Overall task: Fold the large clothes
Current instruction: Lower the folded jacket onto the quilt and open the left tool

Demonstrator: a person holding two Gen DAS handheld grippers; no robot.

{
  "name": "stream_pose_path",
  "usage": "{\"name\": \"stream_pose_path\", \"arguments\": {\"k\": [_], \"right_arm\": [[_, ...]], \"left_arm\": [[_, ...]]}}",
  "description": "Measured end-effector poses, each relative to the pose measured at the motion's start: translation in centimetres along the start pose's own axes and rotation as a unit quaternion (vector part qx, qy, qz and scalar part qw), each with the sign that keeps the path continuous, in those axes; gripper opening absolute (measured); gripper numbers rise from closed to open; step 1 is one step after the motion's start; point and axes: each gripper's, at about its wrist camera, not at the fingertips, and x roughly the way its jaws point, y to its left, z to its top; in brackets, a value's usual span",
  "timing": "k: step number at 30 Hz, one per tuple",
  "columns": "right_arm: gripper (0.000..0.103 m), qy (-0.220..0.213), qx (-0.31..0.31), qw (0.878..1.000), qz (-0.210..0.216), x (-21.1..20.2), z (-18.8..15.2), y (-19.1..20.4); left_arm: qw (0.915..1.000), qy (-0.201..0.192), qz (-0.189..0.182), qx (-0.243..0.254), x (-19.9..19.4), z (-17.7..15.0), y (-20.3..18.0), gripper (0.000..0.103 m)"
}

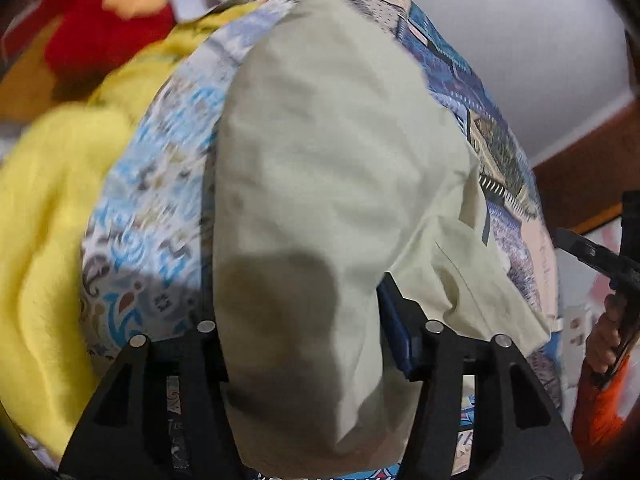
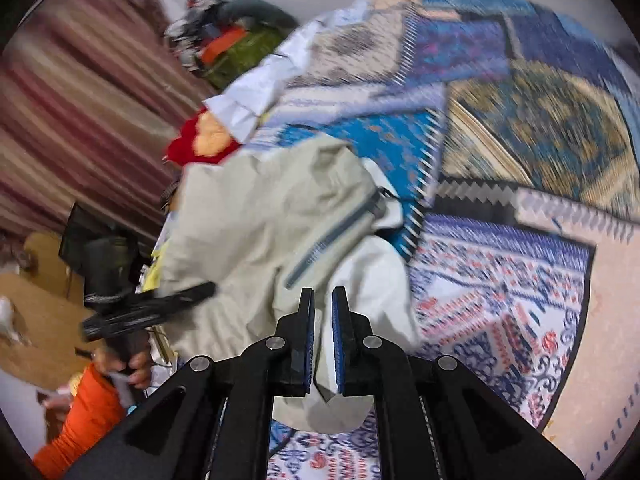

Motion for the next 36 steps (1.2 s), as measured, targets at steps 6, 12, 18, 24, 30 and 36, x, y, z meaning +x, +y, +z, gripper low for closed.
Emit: {"name": "stream_pose_path", "arguments": {"k": [6,12,18,24,30,36], "right_arm": [[0.005,0.024,-0.099,0.995,0.002,2.8,-0.8,6.5],[0.004,0.135,-0.191,0.964,-0.127,13.4,-5.1,7.1],[0.004,0.12,-0.208,0.961,-0.136,13.0,-6.2,5.3],[0.004,0.121,-0.256,0.946,-0.159,12.7,-7.3,5.6],[0.005,0.126,-0.2,0.965,-0.113,9.1,-5.5,5.0],[0.005,0.041,-0.129,0.989,-0.054,5.6,0.0,5.3]], "left_arm": [[0.9967,-0.005,0.052,0.062,0.9,-1.2,-1.8,0.077],[0.9957,0.012,0.057,0.072,2.0,-1.6,-1.9,0.089],[0.9946,0.014,0.048,0.091,1.5,-3.1,-1.5,0.092],[0.9893,0.011,0.077,0.123,-1.7,-5.0,-1.3,0.091],[0.9772,-0.077,0.116,0.16,-7.4,-2.5,-3.0,0.091],[0.9691,-0.101,0.162,0.156,-5.7,4.2,-2.6,0.091]]}}
